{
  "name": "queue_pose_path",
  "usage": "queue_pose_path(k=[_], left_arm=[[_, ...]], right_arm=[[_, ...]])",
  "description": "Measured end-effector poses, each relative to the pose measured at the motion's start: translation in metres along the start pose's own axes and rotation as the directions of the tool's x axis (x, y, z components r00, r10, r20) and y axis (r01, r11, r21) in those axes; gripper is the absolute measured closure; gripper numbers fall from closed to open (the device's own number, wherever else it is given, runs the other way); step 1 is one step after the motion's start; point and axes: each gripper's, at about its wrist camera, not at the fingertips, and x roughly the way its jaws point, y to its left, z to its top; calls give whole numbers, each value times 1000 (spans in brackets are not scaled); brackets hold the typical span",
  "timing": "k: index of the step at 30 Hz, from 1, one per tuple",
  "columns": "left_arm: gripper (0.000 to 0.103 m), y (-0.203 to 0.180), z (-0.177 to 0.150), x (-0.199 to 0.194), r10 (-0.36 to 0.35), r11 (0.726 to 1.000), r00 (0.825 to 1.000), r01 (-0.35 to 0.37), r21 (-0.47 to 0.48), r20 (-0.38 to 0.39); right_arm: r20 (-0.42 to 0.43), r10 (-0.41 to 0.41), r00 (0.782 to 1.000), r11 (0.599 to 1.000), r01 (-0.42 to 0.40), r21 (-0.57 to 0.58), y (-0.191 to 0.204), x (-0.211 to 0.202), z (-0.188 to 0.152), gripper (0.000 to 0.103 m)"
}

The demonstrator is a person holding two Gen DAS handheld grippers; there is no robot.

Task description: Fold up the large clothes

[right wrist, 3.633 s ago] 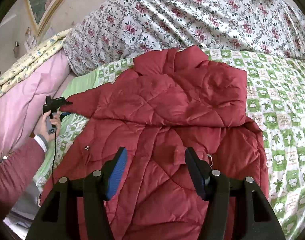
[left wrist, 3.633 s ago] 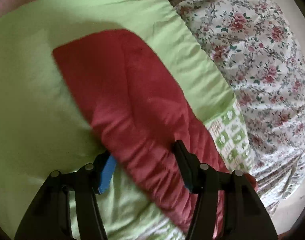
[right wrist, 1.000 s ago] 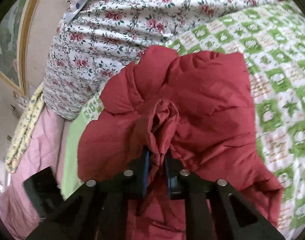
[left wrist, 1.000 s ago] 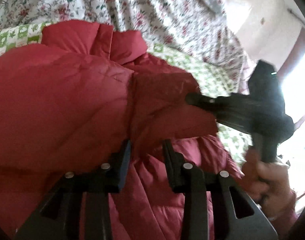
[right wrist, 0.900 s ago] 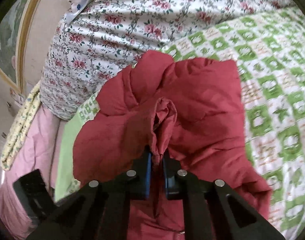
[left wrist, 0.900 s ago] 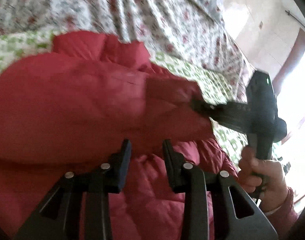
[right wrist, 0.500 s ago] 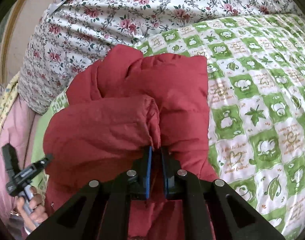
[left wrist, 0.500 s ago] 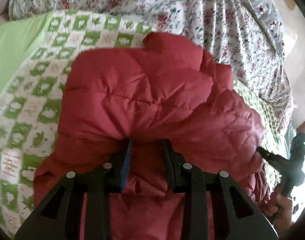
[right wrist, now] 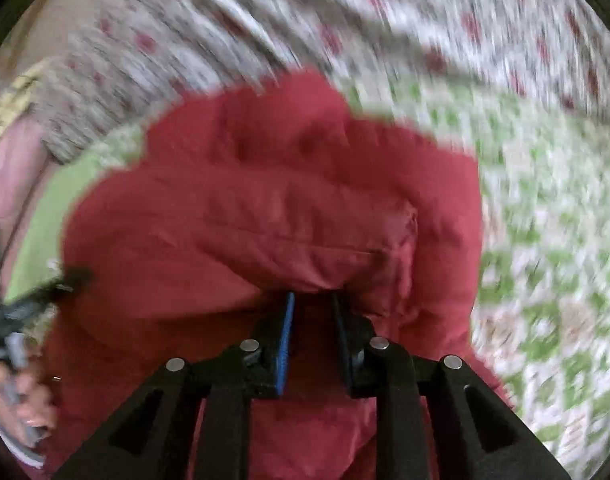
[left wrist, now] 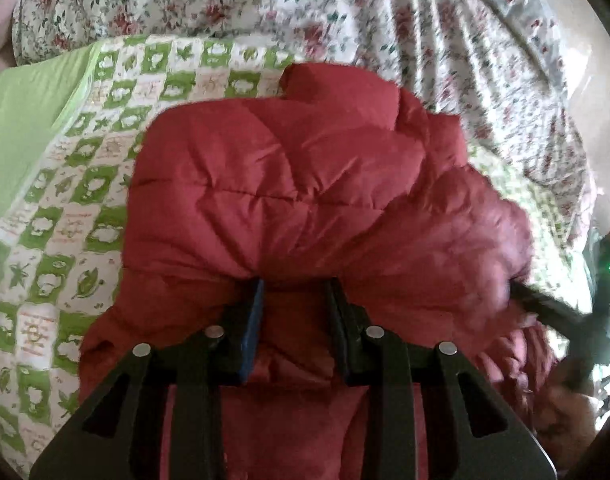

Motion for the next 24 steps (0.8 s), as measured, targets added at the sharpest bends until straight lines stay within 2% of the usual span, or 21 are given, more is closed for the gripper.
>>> queue_pose_path(k=[2,5,7,15,24], left_arm=[[74,6,-1,-10,18,1000,1000,-18,-10,17],[74,17,-1,5,14,999,999,-15,-28,-51],[74,17,-2,12,16,1000,998,-17,-11,-67],[74,20,-5,18,16,1000,997,-17,-14,-79],[74,13,-3,17,51,999,995,-51,-6,-83]], right_arm=[[1,29,1000,999,-29,41,-9,1,-1,85],[-7,33,999,998,-33,53,-11,2,-1,86],[-7,30,1000,998,-29,49,-11,3,-3,86],[-2,30,1000,998,-30,55,-8,6,-4,86],[11,36,999,997,-37,68,-11,4,-6,85]])
